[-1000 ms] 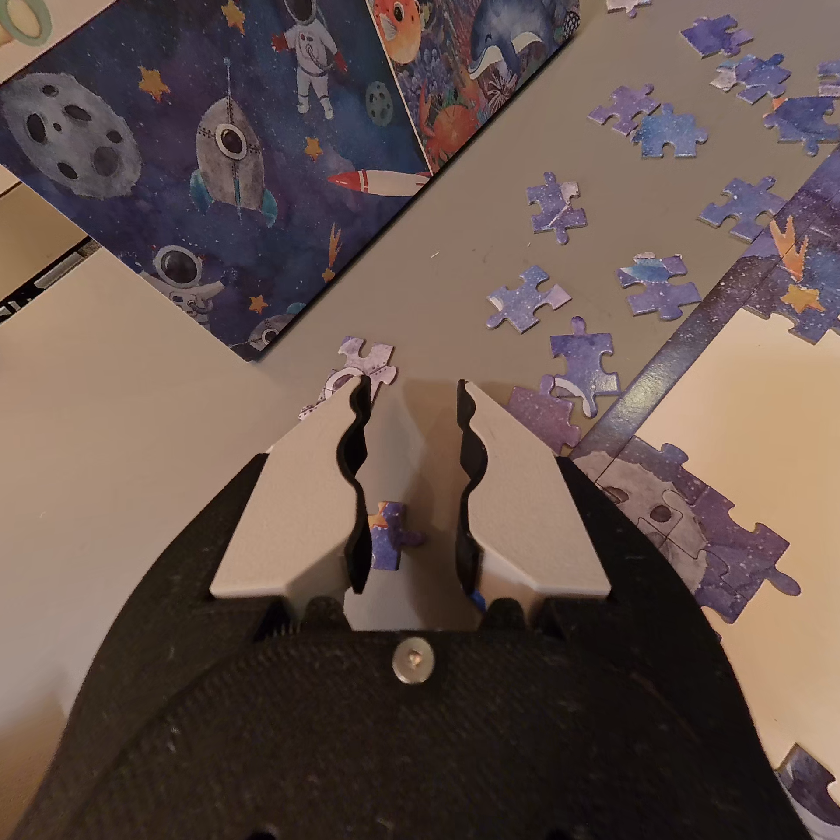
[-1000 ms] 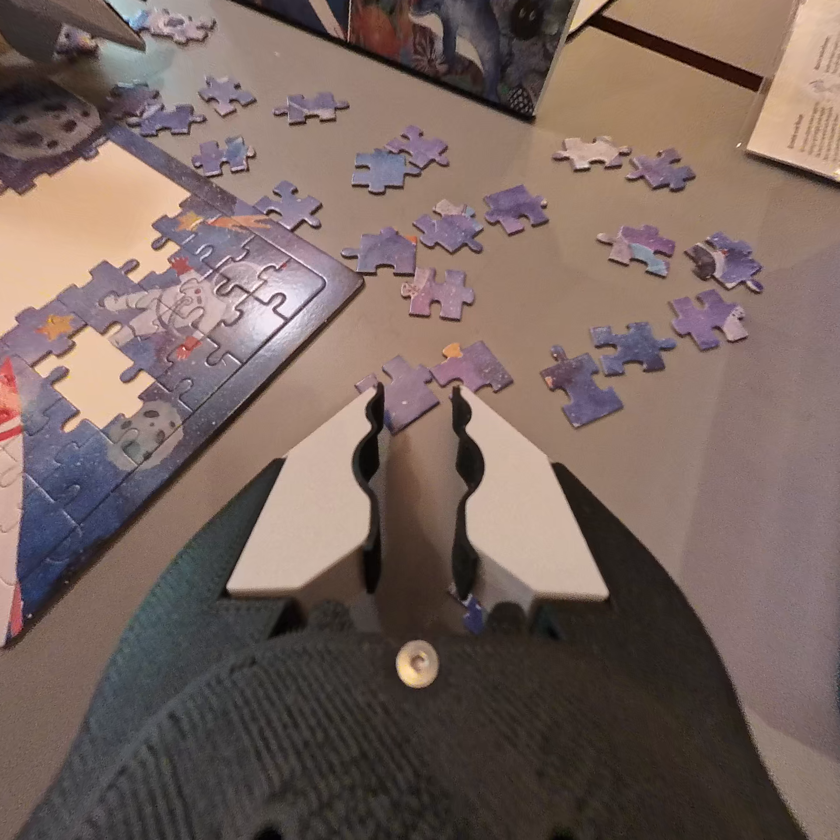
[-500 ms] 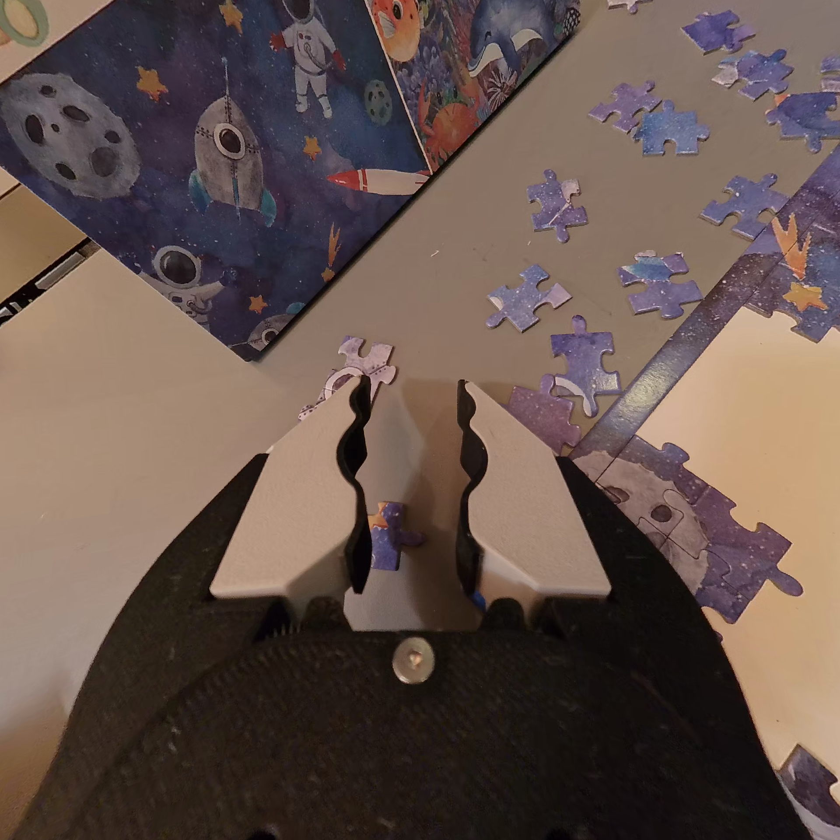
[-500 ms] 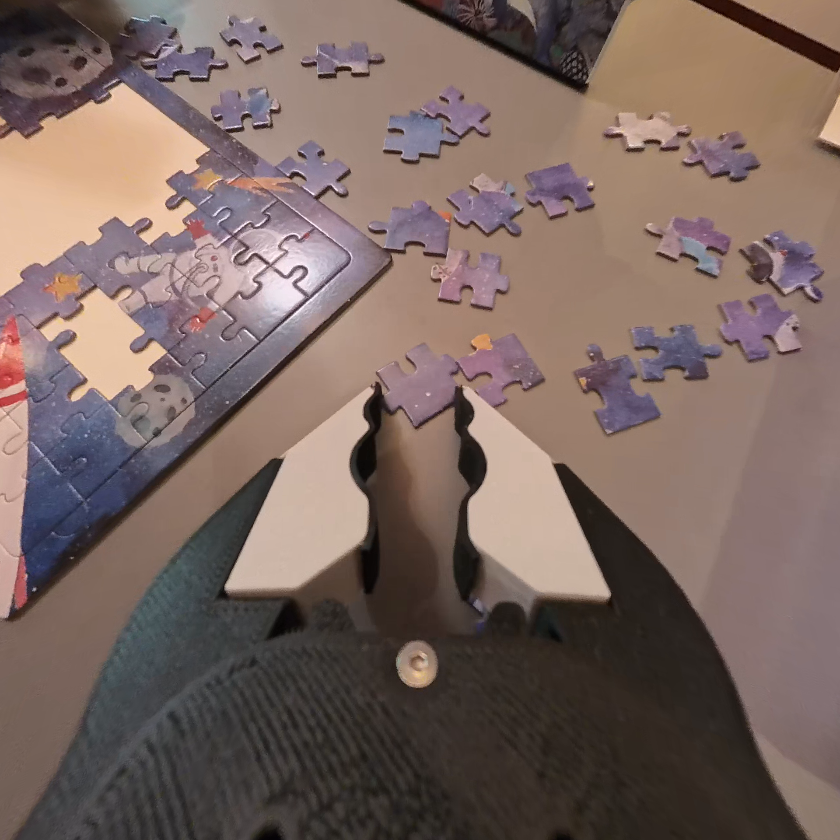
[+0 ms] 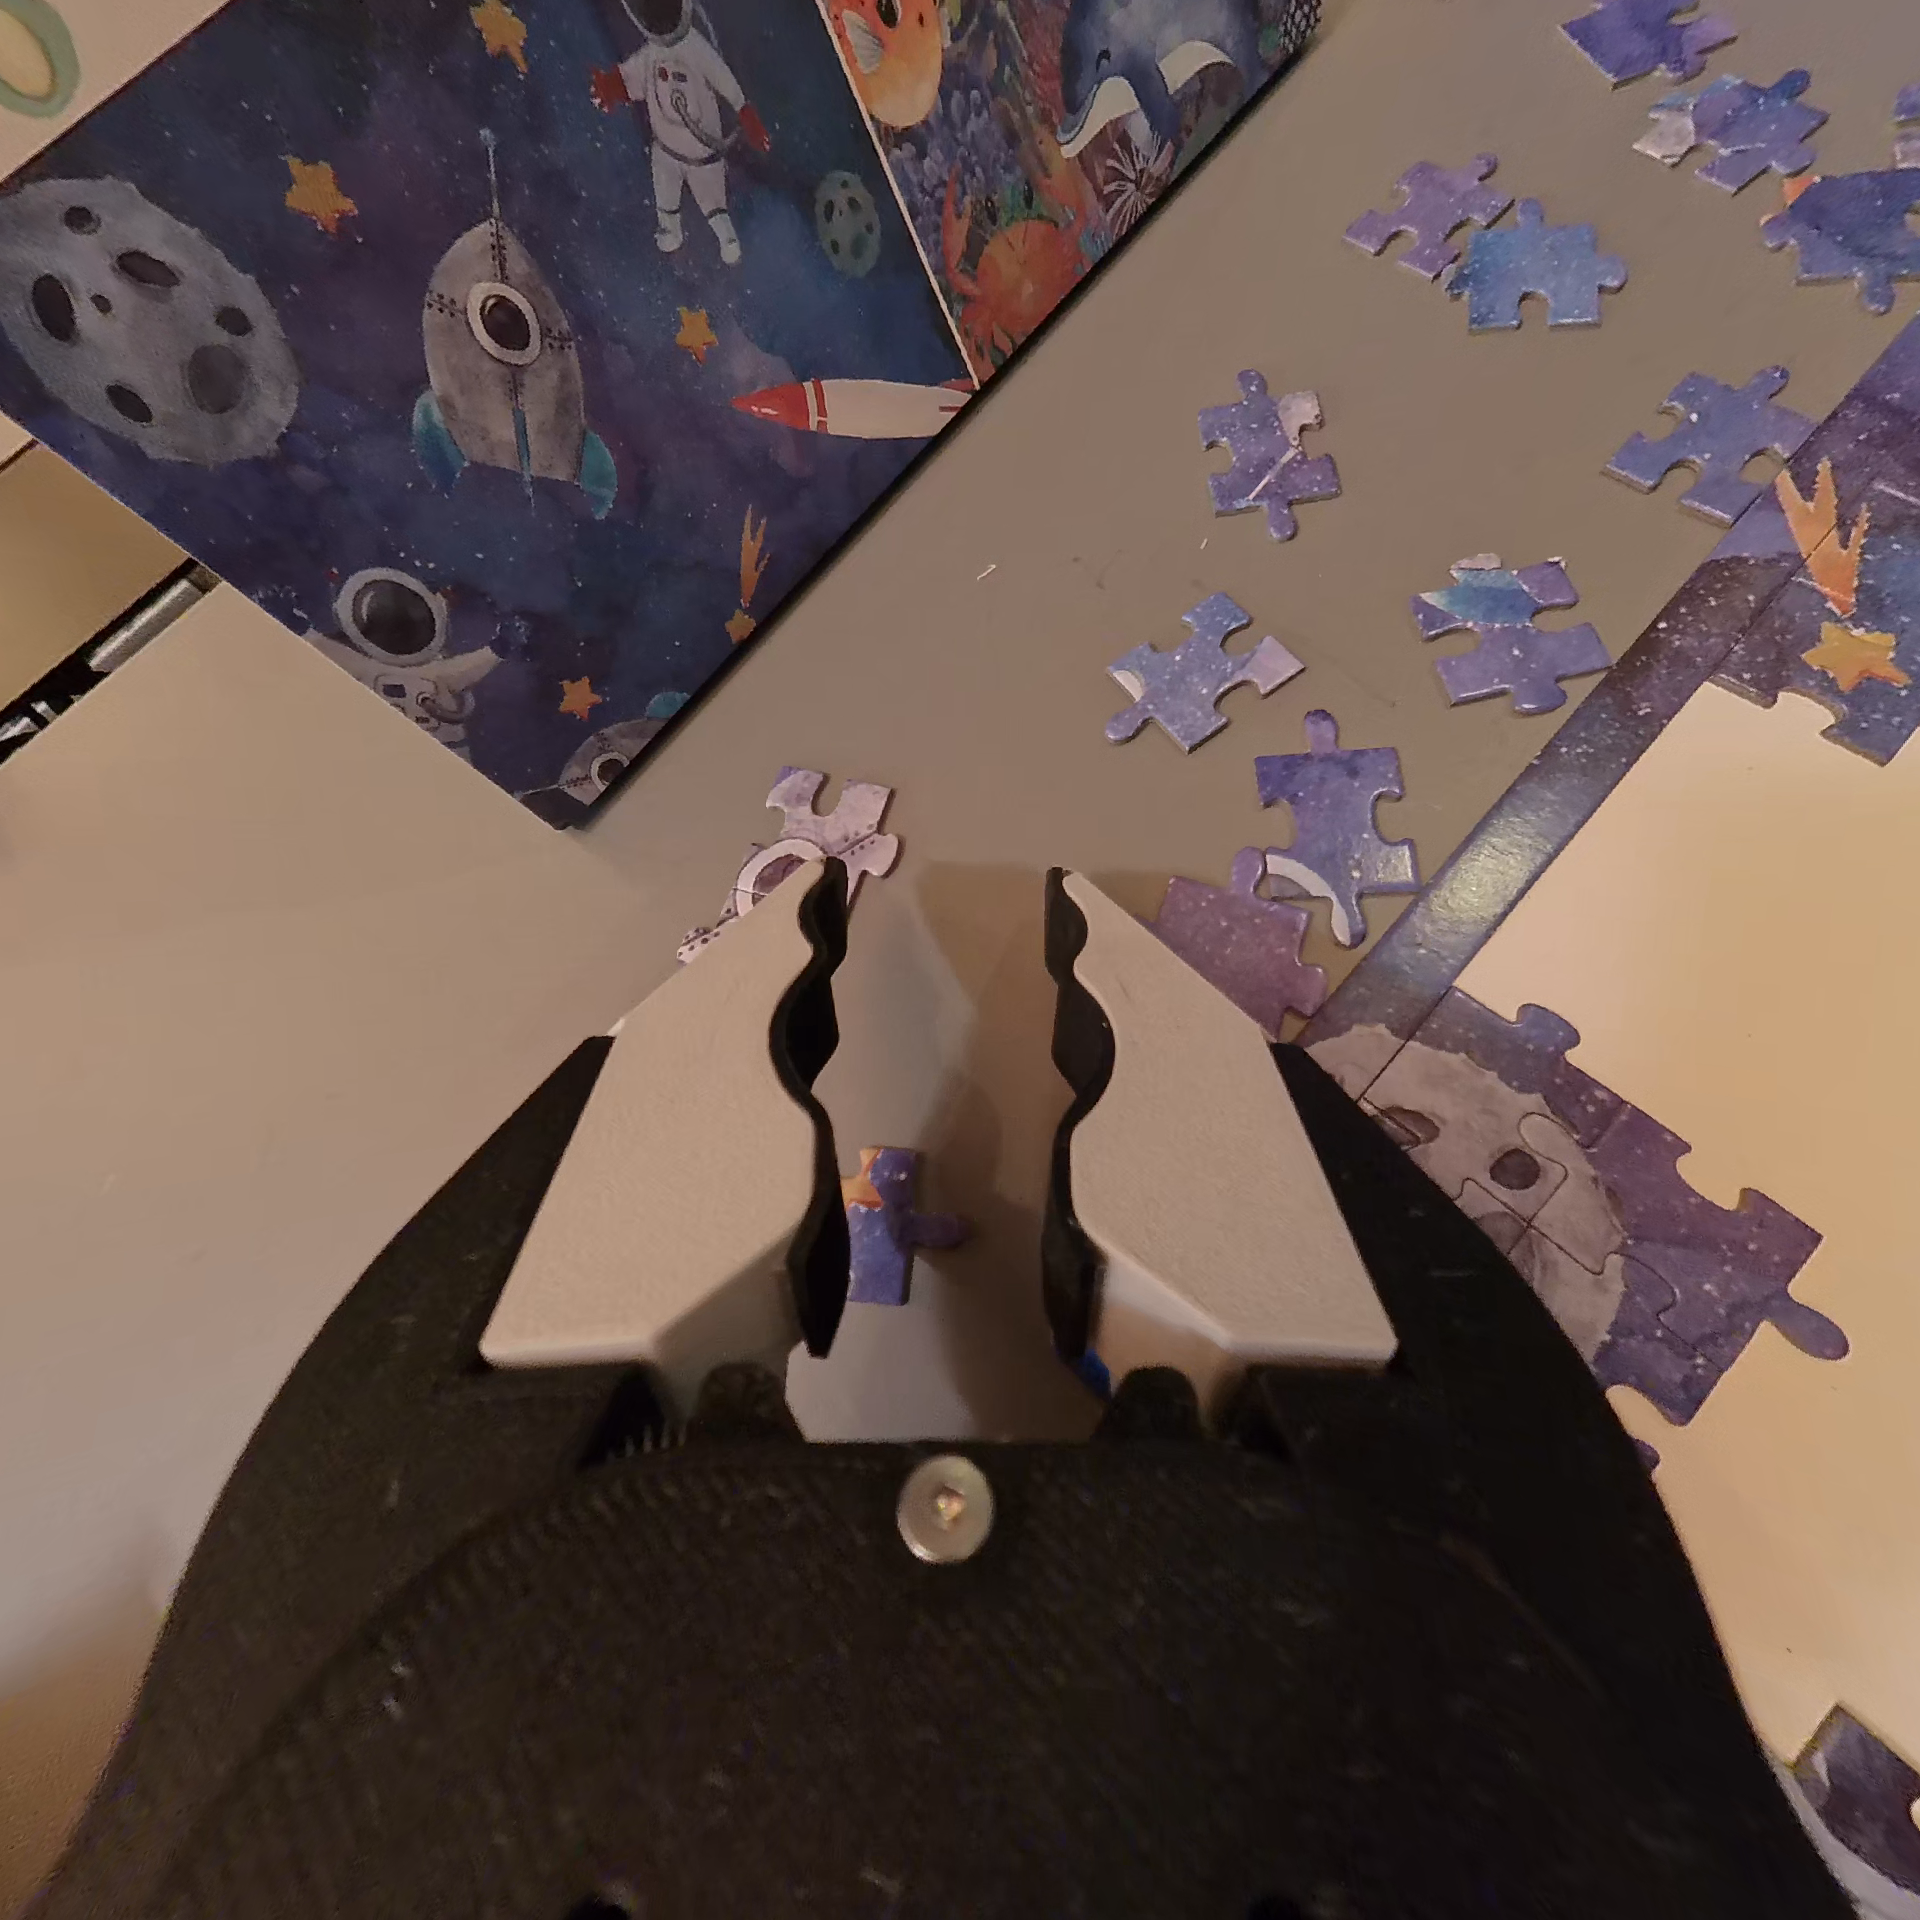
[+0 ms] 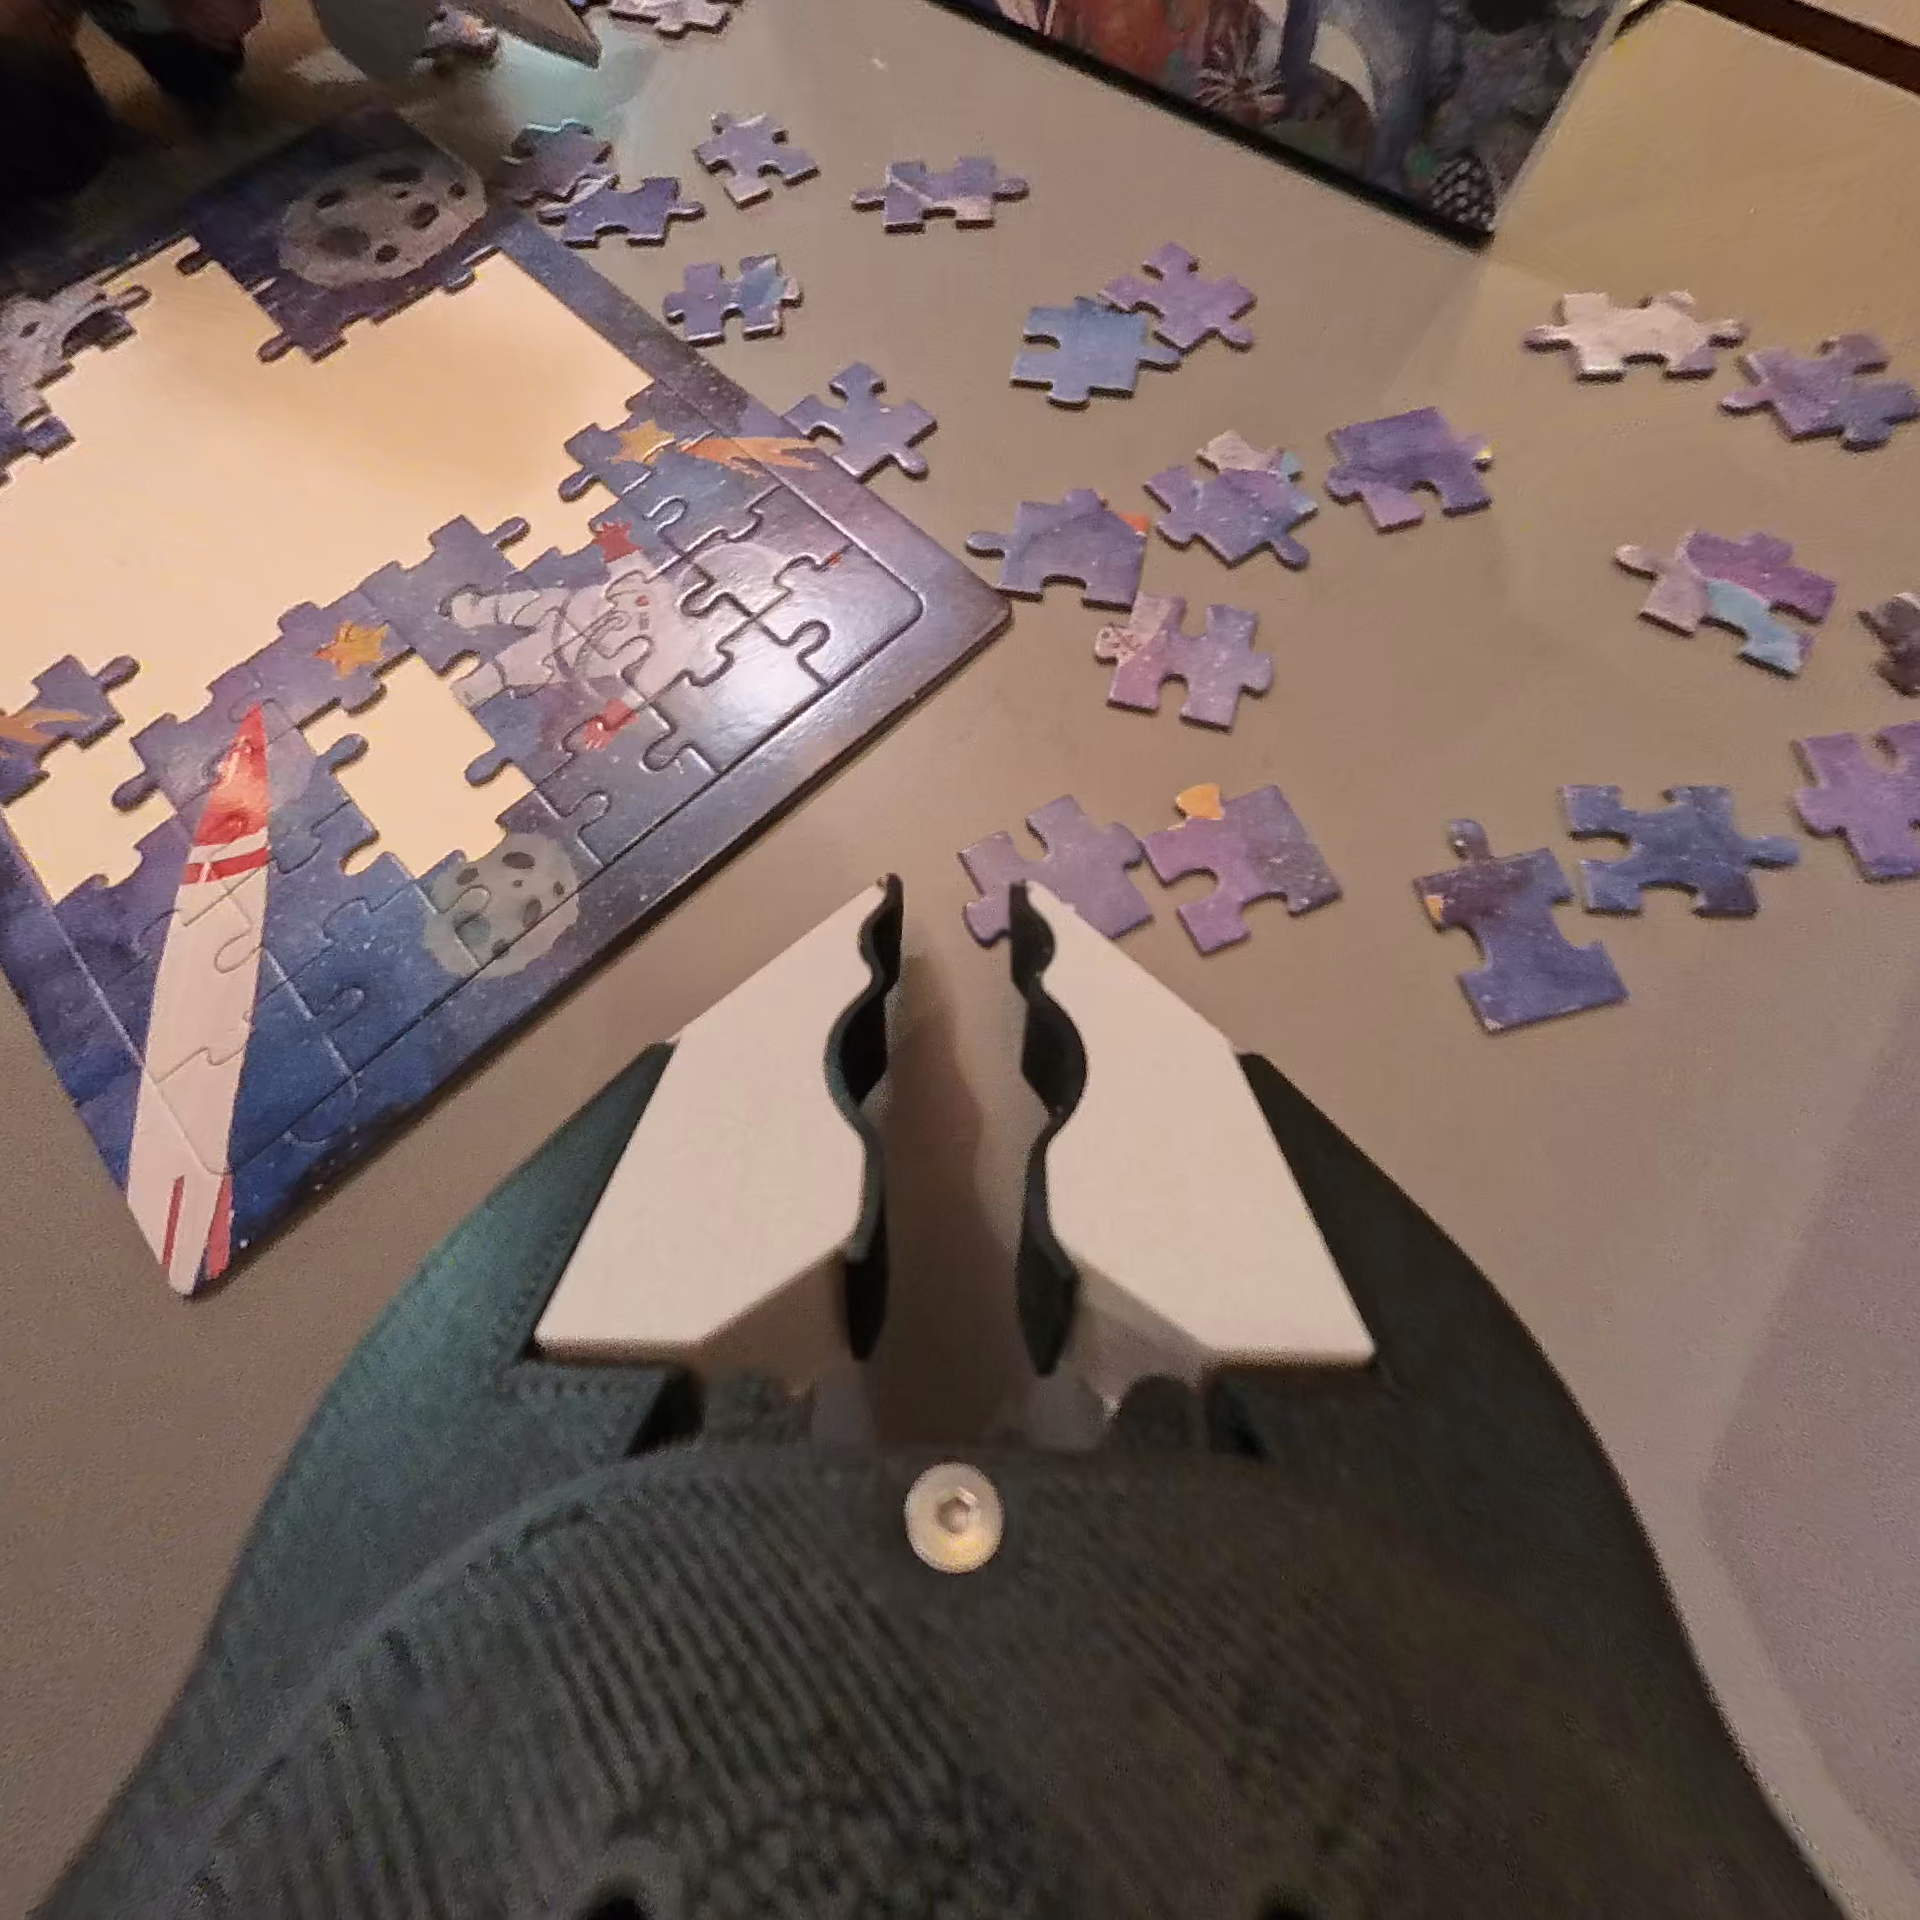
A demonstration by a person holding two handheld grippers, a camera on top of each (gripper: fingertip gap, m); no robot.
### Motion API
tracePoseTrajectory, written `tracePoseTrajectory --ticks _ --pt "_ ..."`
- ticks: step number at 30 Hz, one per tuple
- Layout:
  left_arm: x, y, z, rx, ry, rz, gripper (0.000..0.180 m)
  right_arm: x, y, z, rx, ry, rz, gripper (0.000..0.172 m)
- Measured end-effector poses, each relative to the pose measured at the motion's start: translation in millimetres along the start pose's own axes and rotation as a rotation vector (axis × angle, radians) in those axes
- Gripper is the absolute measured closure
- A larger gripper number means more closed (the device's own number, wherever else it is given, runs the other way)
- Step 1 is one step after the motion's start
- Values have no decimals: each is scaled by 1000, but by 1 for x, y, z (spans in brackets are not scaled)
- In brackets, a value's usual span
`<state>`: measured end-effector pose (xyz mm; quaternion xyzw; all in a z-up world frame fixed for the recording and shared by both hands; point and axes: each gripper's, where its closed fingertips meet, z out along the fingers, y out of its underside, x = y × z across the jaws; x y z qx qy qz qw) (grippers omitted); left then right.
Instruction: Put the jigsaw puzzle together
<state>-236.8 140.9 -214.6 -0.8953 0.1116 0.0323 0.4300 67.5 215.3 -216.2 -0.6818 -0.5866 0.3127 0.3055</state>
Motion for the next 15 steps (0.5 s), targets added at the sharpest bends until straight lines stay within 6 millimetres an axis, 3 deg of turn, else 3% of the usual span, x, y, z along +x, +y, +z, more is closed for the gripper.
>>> tracePoseTrajectory --ticks 8,15 --pt "1 1 1 -7 -4 12 143 7 -4 -6 42 -17 96 134" --pt "1 1 1 -10 -4 16 143 8 -3 -7 38 -41 137 135"
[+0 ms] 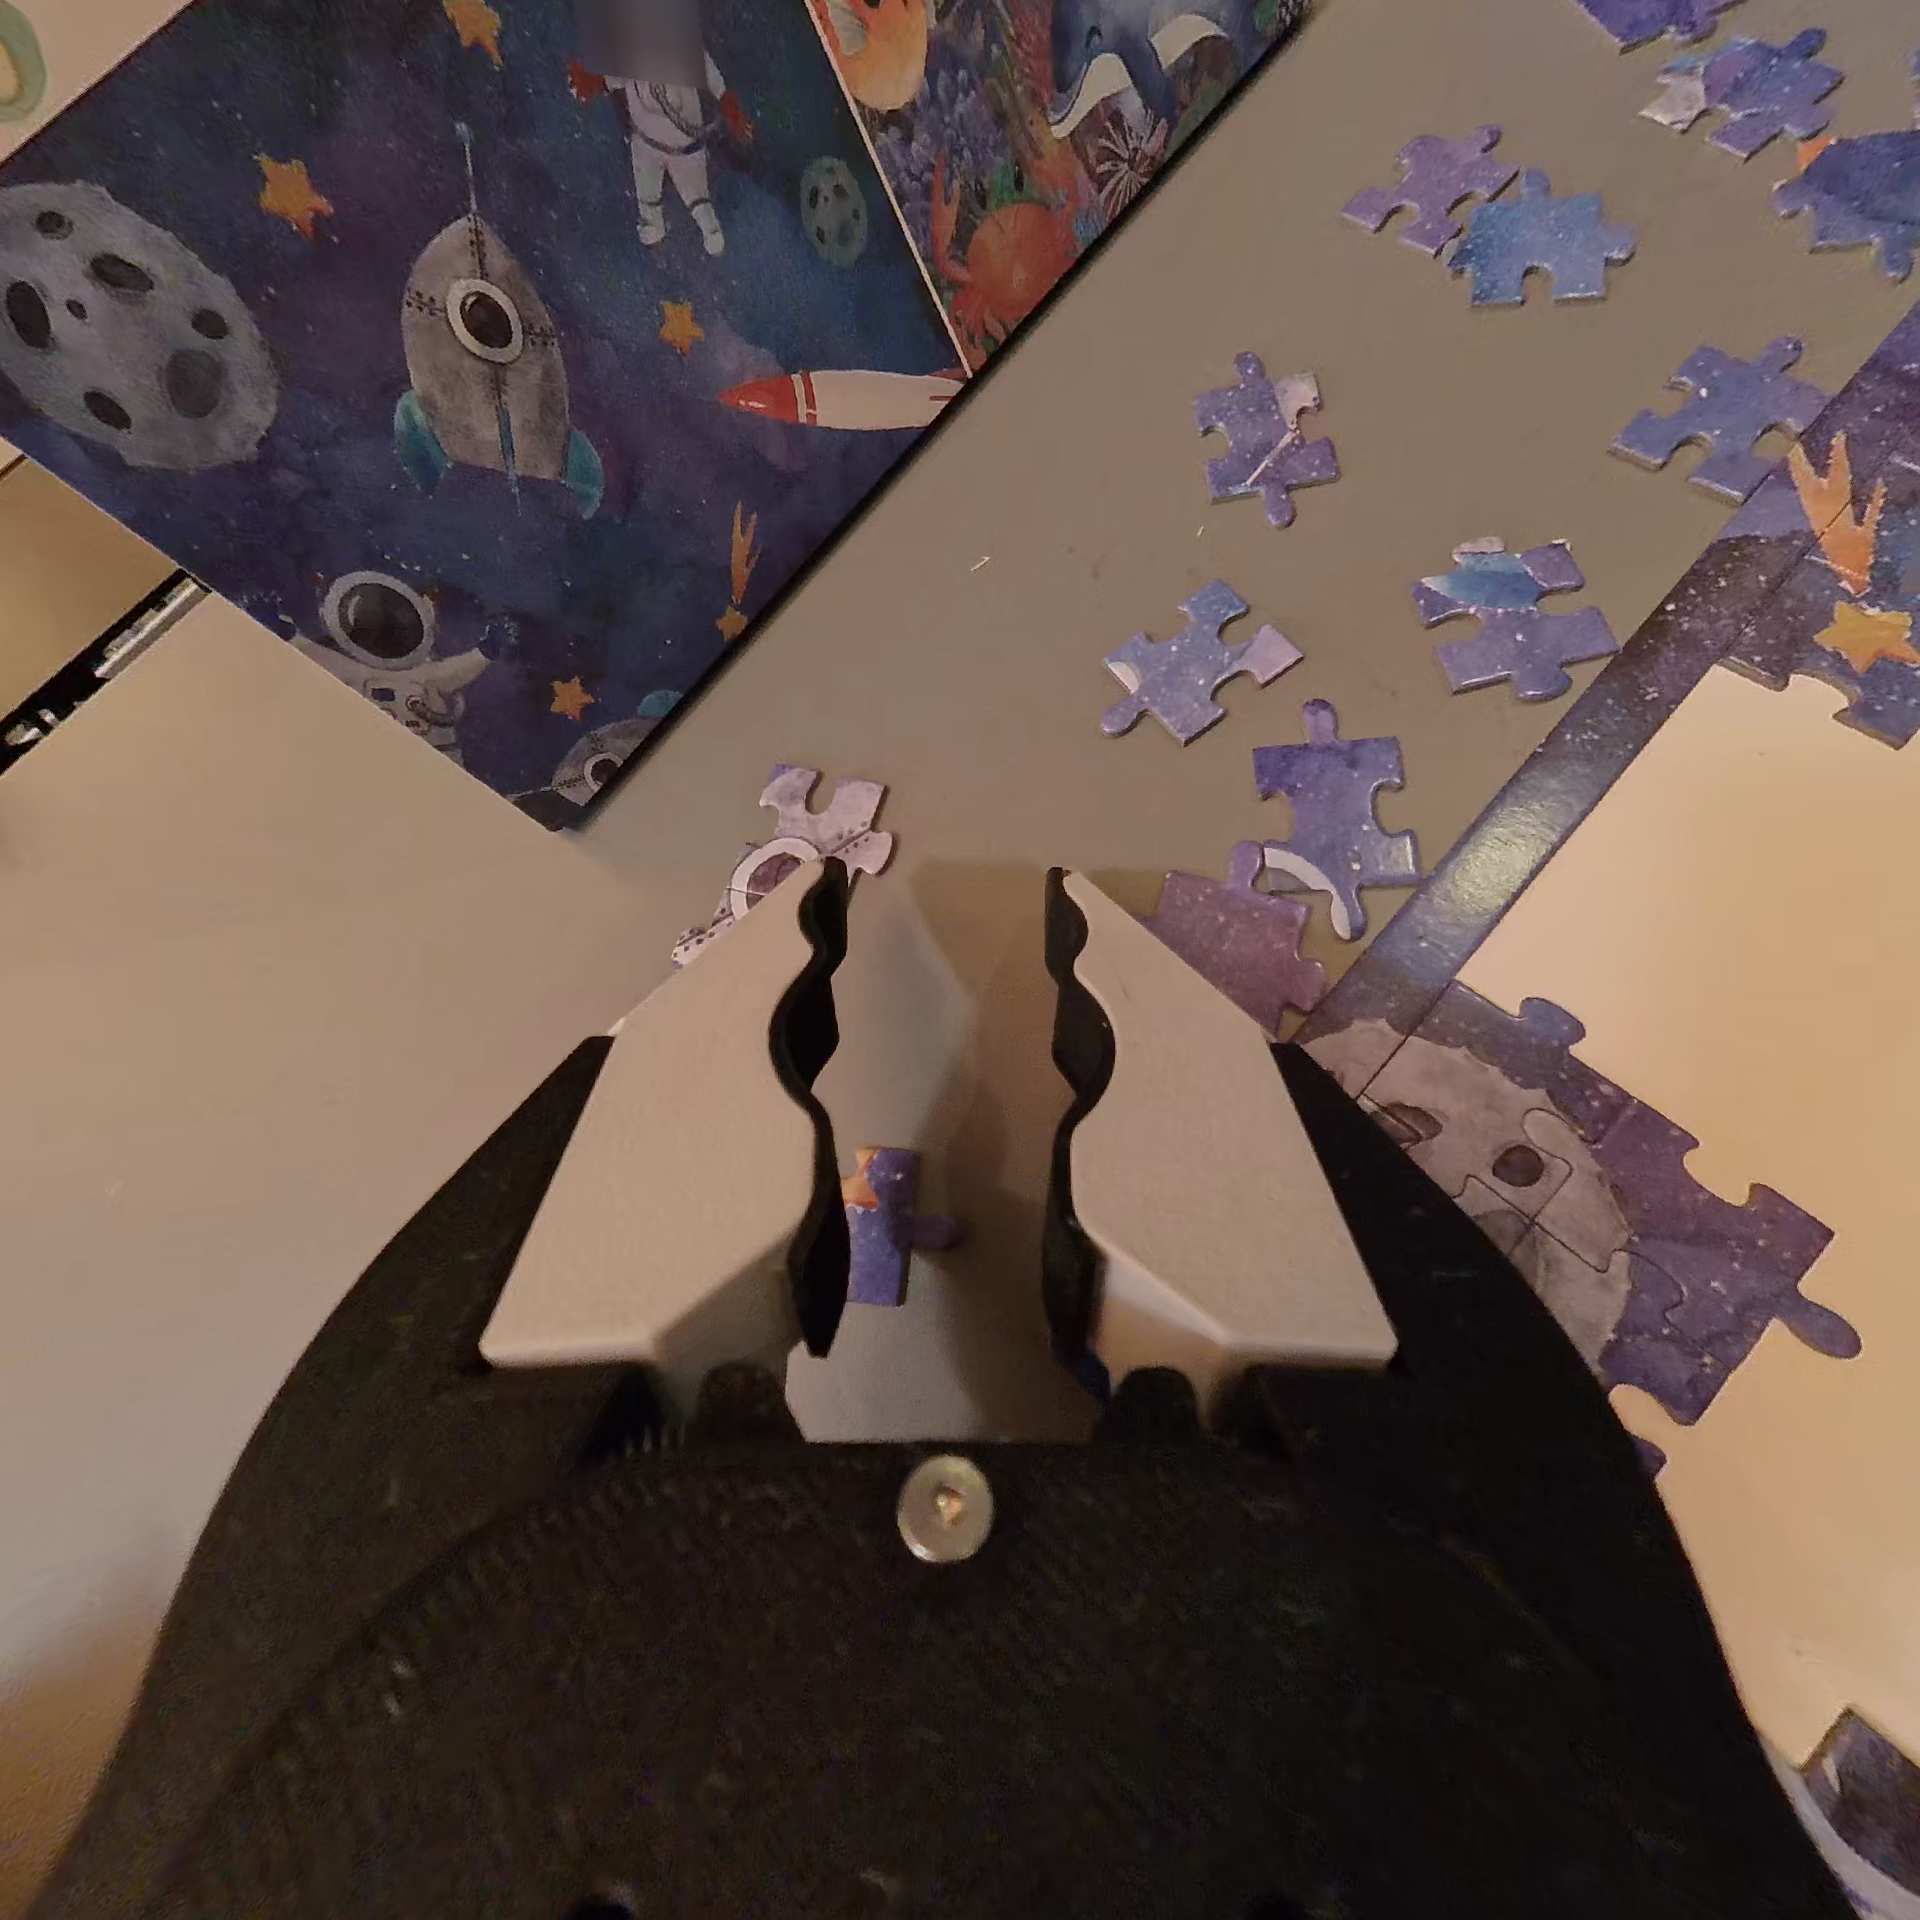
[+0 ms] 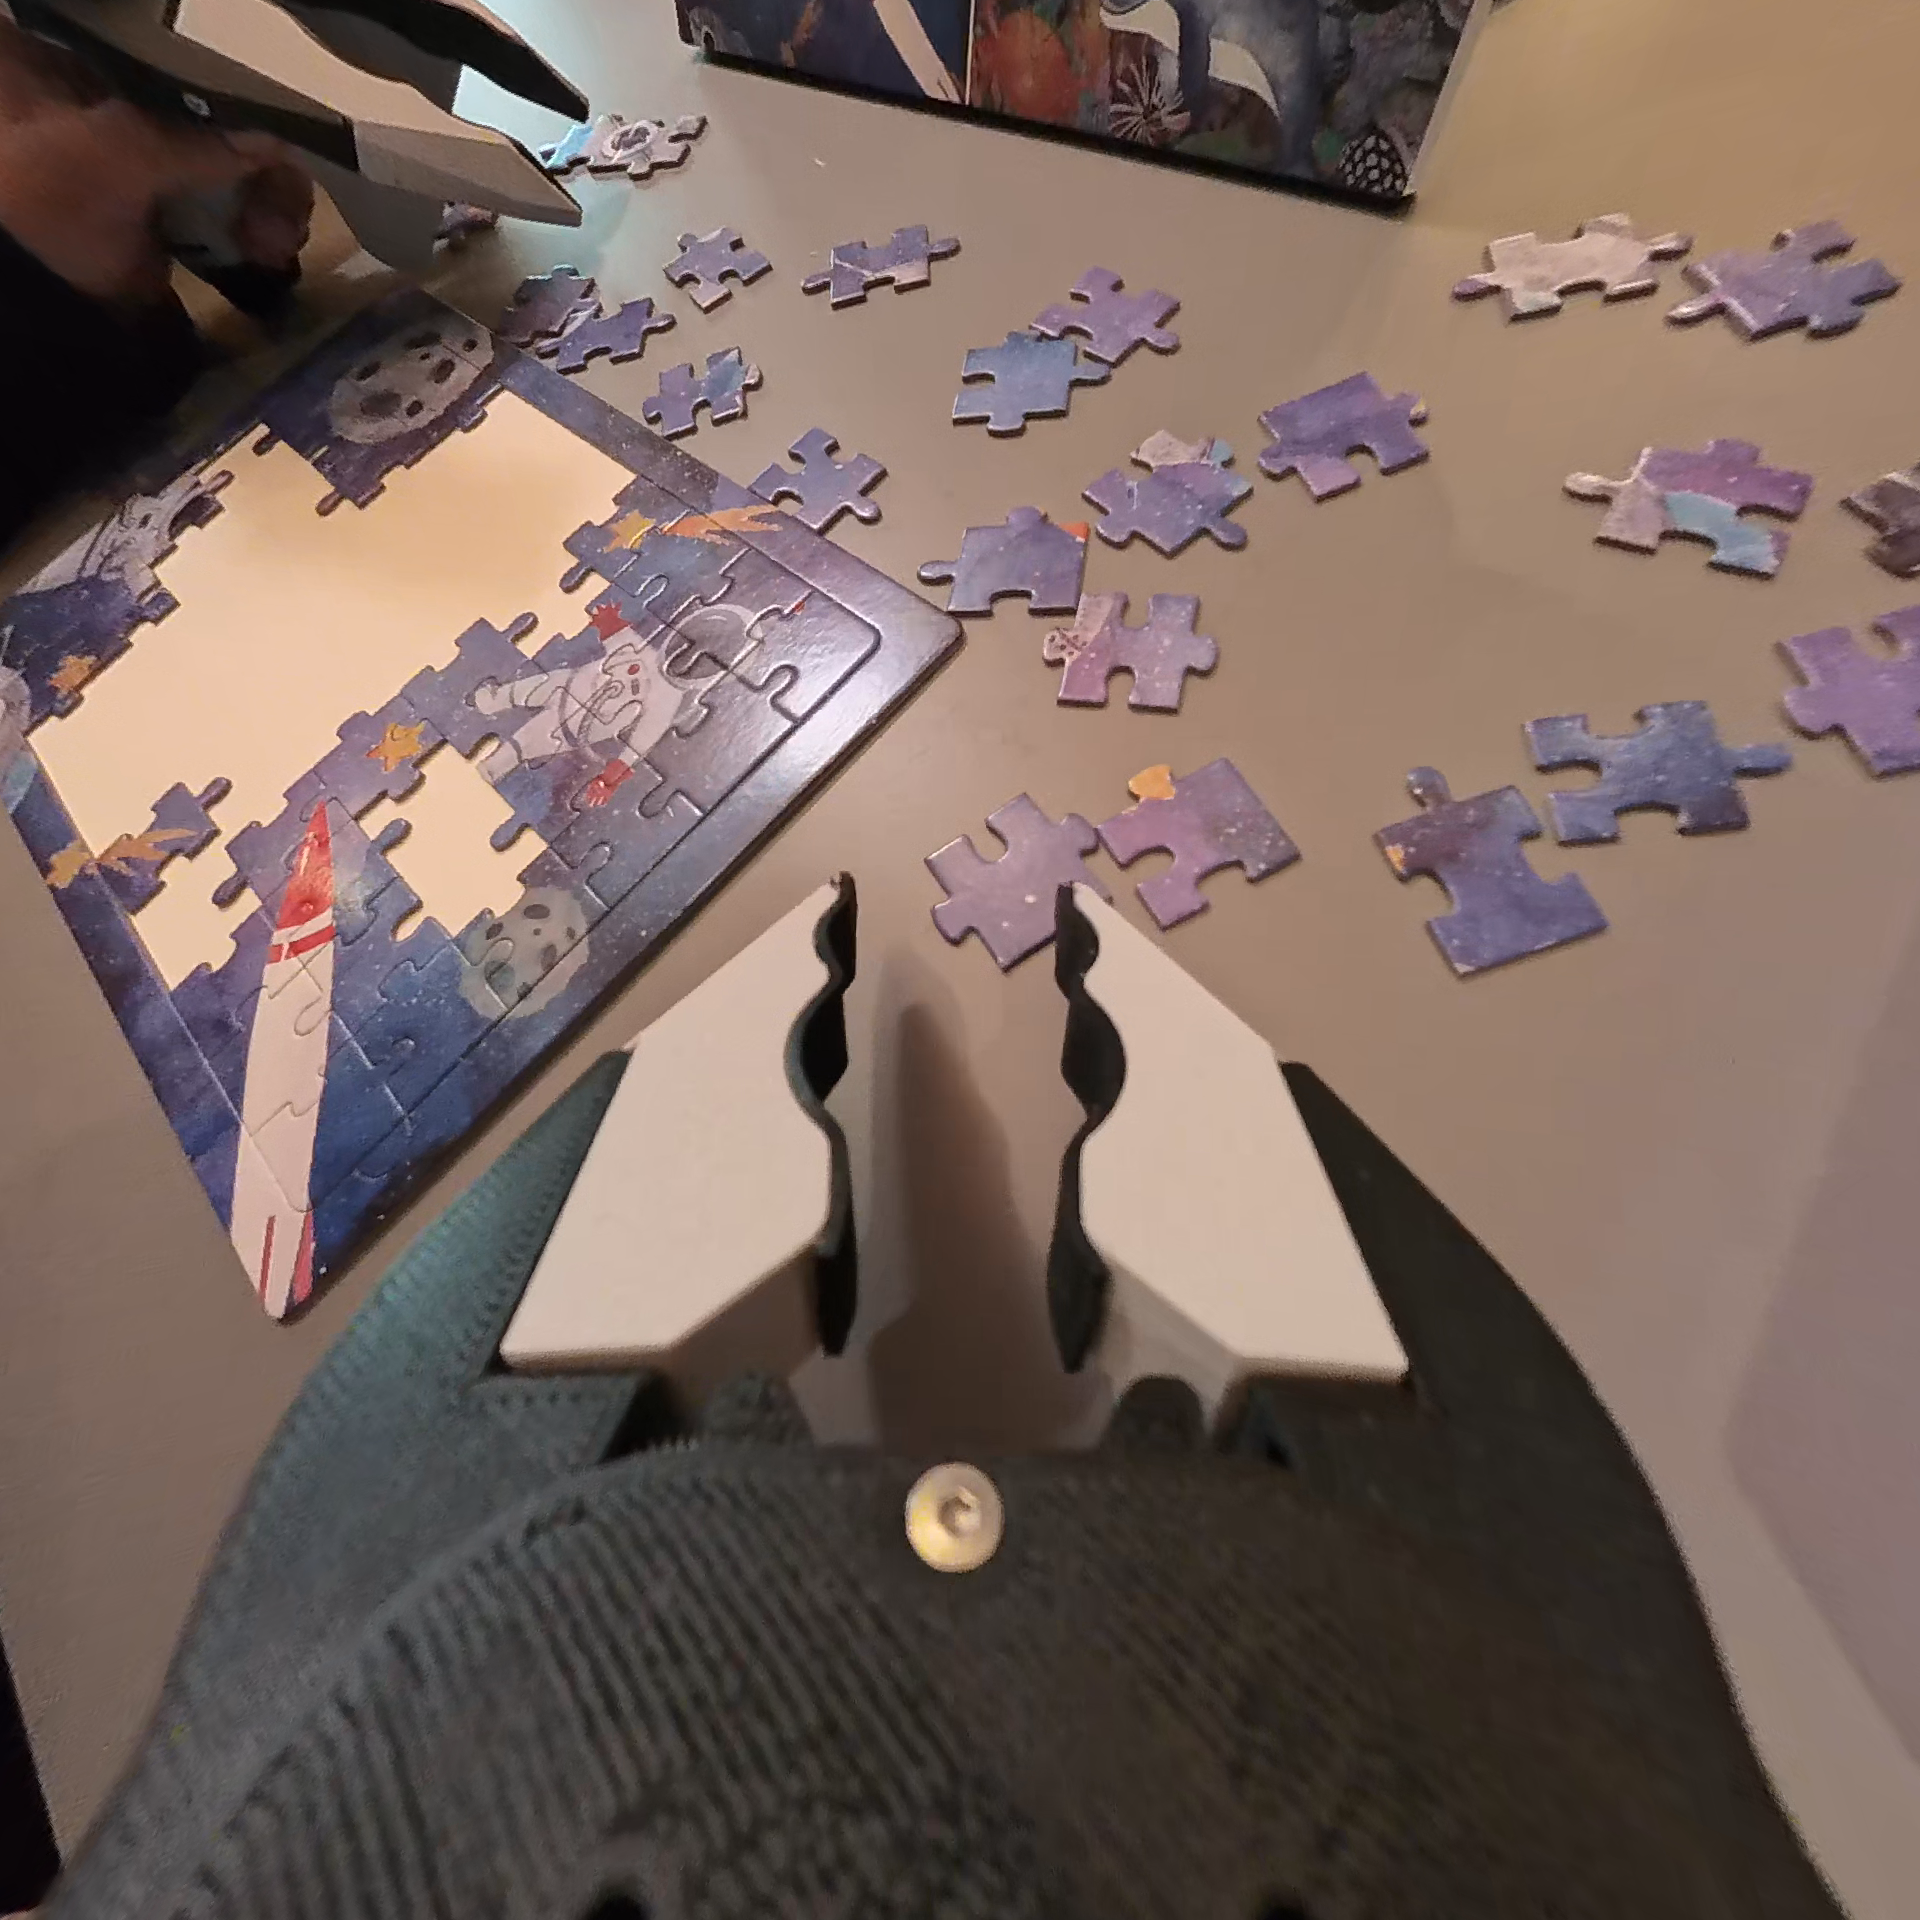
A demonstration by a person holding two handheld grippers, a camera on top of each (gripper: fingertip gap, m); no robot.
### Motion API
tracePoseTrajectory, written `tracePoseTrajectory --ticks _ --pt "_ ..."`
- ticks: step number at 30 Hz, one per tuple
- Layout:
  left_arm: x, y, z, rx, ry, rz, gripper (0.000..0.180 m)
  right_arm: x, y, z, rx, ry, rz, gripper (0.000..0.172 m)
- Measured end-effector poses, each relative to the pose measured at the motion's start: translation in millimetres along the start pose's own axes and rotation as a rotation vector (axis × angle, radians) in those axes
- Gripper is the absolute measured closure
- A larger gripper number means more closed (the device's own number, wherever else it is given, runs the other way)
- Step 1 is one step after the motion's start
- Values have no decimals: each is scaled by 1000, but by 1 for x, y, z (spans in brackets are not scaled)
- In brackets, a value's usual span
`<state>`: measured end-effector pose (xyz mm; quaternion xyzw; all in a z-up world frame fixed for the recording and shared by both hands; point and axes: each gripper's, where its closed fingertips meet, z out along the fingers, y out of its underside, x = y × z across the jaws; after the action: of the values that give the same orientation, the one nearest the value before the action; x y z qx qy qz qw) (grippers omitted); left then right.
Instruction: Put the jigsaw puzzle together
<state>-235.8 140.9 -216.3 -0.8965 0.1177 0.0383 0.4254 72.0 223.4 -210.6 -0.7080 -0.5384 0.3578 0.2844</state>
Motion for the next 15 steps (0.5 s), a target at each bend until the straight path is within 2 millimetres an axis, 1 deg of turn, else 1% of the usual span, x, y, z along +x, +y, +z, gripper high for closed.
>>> tracePoseTrajectory --ticks 6,9,13,15 --pt "0 0 0 -3 -2 5 143 0 7 5 -53 30 -37 134" --pt "0 0 0 -5 -3 7 143 -1 8 6 -57 33 -49 135" --pt "1 1 1 -6 -3 9 143 -9 10 6 -68 -21 -64 145" --pt "1 1 1 -7 -4 10 143 -18 12 8 -82 -61 -98 148"
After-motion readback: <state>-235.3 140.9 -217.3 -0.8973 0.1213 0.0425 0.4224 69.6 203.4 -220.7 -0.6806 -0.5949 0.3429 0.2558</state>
